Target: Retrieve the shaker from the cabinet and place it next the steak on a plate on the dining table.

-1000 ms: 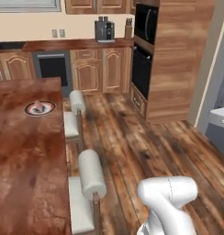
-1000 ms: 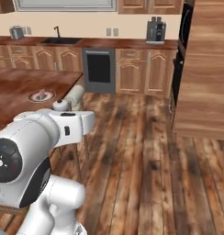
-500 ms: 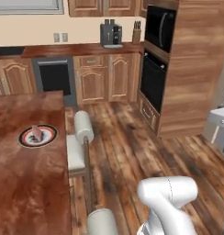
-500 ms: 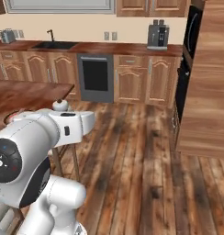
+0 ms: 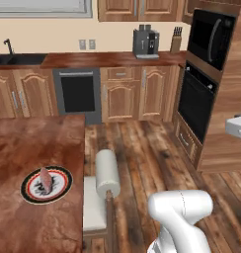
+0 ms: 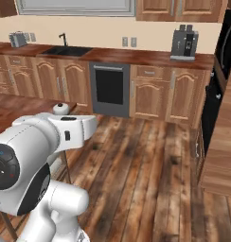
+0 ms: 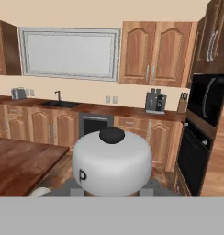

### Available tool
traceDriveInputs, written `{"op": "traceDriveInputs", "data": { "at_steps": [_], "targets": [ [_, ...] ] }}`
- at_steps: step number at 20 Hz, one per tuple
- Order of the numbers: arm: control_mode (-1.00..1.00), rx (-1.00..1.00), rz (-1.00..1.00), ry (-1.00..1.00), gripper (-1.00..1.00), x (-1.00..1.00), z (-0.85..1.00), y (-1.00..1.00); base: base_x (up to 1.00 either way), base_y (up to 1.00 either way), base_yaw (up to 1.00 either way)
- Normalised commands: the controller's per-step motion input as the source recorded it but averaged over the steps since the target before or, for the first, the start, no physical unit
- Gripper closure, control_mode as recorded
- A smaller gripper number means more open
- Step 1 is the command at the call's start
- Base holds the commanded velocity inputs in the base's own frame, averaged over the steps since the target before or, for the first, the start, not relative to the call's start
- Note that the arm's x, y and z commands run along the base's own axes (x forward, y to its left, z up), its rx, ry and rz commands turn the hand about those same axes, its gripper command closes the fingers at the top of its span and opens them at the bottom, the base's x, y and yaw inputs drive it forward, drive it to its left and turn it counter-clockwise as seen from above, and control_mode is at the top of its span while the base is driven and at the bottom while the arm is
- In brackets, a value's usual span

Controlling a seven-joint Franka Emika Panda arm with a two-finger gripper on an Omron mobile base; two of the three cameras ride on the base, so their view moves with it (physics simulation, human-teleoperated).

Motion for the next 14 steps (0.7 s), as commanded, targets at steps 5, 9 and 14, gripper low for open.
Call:
{"op": "traceDriveInputs", "data": {
  "at_steps": [5,9,14],
  "targets": [
    [1.0,0.0,0.0,0.0,1.0,0.0,0.0,0.0,1.0,0.0,0.34],
    [1.0,0.0,0.0,0.0,1.0,0.0,0.0,0.0,1.0,0.0,0.38],
    [1.0,0.0,0.0,0.0,1.0,0.0,0.0,0.0,1.0,0.0,0.41]
  ]
}}
